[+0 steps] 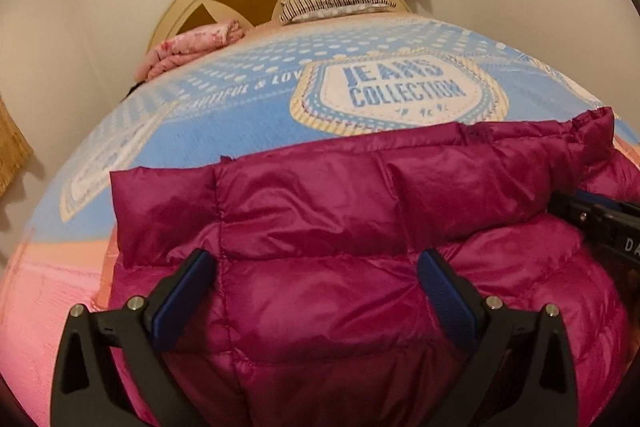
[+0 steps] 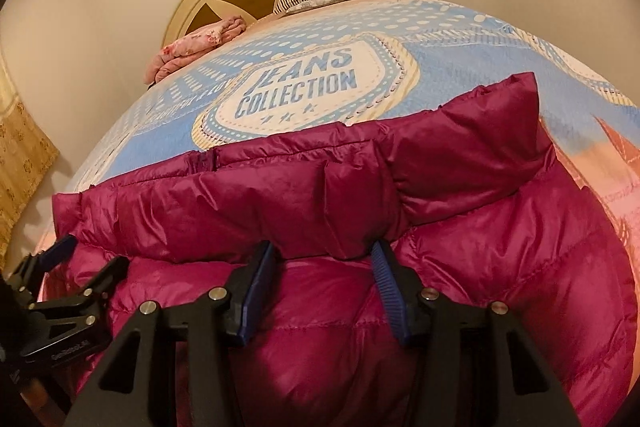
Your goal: Fold large clothes
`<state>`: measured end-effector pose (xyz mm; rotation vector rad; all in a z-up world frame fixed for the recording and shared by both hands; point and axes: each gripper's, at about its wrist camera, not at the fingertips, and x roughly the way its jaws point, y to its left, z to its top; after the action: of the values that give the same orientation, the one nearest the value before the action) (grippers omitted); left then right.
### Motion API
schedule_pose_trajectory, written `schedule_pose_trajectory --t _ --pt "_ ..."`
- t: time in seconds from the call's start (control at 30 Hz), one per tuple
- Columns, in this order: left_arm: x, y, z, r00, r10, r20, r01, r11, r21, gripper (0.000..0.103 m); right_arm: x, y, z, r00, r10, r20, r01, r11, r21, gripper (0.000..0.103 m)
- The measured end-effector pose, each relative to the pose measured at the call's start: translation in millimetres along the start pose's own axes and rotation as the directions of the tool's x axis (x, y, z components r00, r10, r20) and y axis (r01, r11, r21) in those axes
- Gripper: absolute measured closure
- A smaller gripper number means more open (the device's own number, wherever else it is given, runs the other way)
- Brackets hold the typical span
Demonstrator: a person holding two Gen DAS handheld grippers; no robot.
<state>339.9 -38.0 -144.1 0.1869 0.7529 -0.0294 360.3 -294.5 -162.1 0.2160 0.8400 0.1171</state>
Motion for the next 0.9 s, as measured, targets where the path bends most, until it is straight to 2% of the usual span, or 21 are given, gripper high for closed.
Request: schedule_pose_trajectory --t 0.23,0.47,0.9 --pt "13 -4 -3 0.999 0.003 -0.036 -0.004 1.000 -0.006 0.000 6 1 0 1.000 -0.015 -0.020 0.015 1.000 -0.004 0.052" --pt "25 4 -1 0.995 -0.055 -0.086 0.051 0.997 -0.052 0.000 10 5 -1 0.999 -0.041 -0.031 0.041 0.999 -0.024 0.052" --pt "29 1 -3 0.993 -0.056 -0.107 0.050 0.997 -0.054 0.000 15 13 -2 0.994 -0.096 -0.047 0.092 0.993 -0.070 0.050"
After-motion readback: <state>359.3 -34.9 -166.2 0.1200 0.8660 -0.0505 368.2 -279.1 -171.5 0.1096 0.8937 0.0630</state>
